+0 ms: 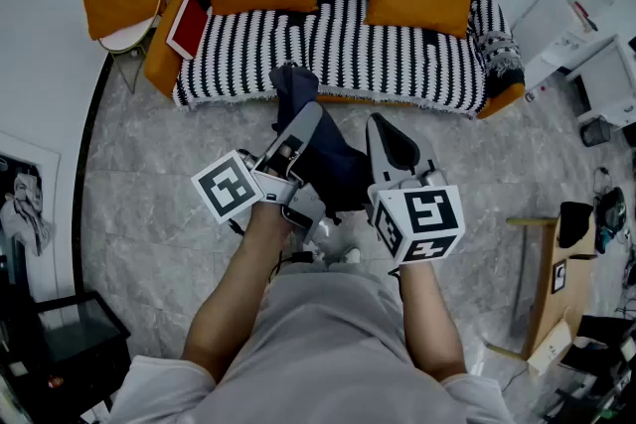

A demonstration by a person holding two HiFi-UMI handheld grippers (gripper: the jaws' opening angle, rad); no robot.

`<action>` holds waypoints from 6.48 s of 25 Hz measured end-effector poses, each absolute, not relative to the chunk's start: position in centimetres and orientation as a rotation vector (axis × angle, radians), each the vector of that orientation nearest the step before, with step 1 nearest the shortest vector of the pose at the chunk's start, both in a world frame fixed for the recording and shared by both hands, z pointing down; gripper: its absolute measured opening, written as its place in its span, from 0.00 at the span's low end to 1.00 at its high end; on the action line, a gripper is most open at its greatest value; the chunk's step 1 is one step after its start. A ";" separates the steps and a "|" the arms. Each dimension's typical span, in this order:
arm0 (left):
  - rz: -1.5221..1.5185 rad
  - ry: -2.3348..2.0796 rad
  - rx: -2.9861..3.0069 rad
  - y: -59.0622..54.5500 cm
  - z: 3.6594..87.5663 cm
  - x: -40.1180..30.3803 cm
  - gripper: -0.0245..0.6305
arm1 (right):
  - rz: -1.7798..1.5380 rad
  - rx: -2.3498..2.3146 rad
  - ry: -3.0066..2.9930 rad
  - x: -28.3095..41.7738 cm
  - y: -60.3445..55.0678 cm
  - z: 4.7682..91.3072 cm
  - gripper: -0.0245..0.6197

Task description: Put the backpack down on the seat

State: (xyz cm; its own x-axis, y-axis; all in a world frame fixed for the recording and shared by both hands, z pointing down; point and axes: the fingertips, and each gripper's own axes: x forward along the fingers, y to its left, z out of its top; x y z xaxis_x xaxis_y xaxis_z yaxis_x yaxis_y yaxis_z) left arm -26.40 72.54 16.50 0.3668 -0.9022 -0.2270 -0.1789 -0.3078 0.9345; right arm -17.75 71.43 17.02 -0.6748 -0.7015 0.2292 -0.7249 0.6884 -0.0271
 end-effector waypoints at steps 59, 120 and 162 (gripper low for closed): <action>-0.990 -1.024 1.647 48.8 19.7 -24.7 0.06 | 0.276 1.039 -2.754 -16.1 46.8 19.5 0.04; -0.409 -0.312 1.761 12.7 28.3 -16.0 0.06 | 0.510 1.735 -2.365 -10.8 16.3 26.6 0.04; 0.576 0.282 1.980 -4.5 42.6 3.9 0.06 | 0.800 1.727 -2.324 6.6 -1.6 38.5 0.04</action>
